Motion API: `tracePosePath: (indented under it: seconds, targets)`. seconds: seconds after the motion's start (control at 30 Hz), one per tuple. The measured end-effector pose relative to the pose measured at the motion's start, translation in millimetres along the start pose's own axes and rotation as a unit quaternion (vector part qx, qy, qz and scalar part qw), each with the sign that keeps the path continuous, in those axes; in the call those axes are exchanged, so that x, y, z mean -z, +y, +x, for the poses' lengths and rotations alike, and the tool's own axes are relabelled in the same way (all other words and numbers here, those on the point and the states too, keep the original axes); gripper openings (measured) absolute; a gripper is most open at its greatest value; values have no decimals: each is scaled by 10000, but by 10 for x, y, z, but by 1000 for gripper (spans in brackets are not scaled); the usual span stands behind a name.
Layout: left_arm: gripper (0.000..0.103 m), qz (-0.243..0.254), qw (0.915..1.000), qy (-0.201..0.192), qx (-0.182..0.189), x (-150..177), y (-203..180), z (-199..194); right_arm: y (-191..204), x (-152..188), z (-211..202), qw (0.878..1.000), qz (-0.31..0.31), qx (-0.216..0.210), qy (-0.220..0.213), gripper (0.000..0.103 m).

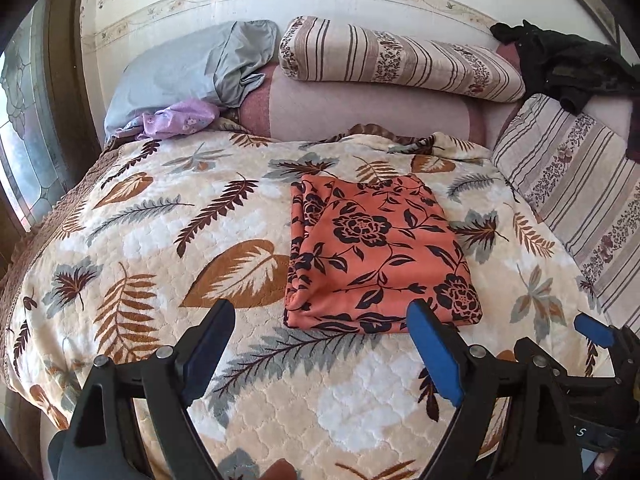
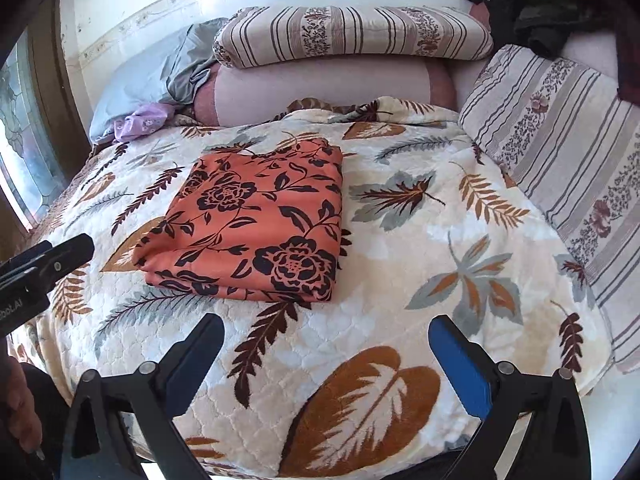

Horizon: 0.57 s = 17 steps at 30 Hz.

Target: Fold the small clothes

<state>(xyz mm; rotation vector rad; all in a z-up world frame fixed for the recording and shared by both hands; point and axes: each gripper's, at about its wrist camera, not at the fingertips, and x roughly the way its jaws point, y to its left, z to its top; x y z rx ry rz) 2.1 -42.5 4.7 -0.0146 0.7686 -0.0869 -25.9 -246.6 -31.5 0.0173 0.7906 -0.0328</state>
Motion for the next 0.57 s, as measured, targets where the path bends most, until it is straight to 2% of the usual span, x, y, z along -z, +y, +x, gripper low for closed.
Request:
tracePosePath:
  seconds: [0.2,0.23,0.3,0.57]
  targets:
    - [89,123,9998,-51,-176,-14,-98,8,34,-75,-41,9998,-64,103,-164,103]
    - [97,154,9996,-62,-209,-18,-112,18,45,-84,-31,9998,-82,100,-159,103]
    - [101,190,9996,-109,-200,-26,-129,27,74,-99,-10,9997,-126,93,-166,103]
    - [101,271,9993,-177,-173,-139,-167,194,93,-218,141,9998,-135,93,-147,103]
